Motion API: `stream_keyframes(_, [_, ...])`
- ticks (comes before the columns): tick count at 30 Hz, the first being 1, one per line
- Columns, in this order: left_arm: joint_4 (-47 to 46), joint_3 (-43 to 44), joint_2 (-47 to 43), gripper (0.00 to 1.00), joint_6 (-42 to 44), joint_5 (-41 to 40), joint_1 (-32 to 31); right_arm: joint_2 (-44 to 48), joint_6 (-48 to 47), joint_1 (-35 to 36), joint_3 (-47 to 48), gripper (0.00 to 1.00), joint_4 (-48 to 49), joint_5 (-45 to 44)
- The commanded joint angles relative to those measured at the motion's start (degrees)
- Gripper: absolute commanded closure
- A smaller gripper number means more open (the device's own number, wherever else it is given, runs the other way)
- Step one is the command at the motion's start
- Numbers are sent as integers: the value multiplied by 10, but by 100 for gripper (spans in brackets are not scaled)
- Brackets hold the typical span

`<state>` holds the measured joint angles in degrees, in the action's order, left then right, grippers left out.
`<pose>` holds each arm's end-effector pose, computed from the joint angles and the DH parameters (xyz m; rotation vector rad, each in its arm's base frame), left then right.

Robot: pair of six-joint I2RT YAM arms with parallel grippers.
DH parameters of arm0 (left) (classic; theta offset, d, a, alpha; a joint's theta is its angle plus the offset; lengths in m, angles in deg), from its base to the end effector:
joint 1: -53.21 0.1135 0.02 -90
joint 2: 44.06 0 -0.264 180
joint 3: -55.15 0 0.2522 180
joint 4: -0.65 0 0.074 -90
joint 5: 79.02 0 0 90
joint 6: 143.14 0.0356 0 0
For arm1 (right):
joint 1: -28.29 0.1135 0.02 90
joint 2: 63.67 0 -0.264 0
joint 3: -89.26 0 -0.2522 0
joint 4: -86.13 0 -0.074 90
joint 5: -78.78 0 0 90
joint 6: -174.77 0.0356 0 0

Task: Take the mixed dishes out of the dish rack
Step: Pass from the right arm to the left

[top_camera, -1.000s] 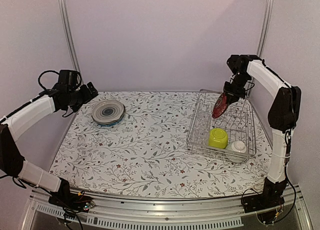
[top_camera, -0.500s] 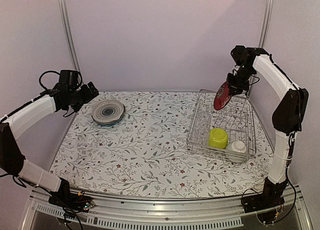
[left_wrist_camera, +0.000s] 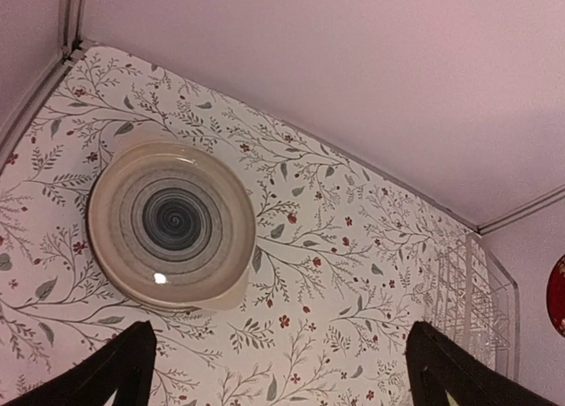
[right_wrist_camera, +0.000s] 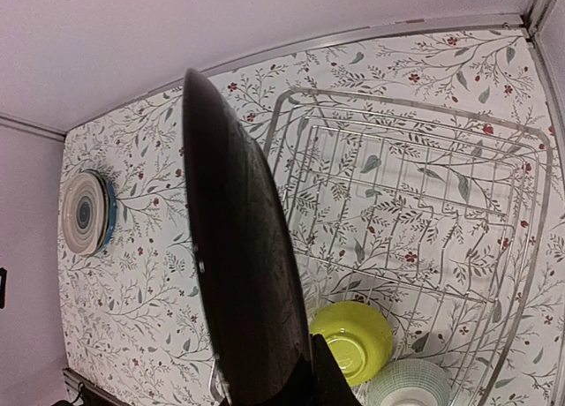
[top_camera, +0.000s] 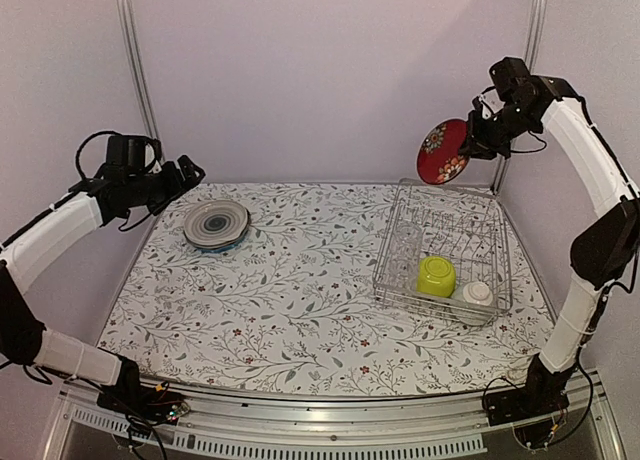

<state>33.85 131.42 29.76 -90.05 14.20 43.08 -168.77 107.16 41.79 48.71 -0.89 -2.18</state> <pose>0.2876 -0.0534 0.3218 -0.4655 2.1044 -0.5446 0.3518 0.0902 0.4239 0.1288 2.5293 0.4539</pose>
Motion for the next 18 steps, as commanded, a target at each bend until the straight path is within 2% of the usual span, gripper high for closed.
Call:
stream_keyframes(1, [-66, -9, -43, 0, 34, 132, -7, 68, -13, 4, -47, 100, 117, 116])
stream_keyframes(9, [-130, 1, -48, 1, 26, 292, -62, 150, -4, 37, -190, 100, 261, 278])
stream_keyframes(12, [-130, 19, -33, 2, 30, 315, -105, 172, -18, 60, -230, 100, 292, 299])
stream_keyframes(18, [-108, 68, 17, 10, 43, 308, -184, 215, 7, 92, -331, 100, 400, 351])
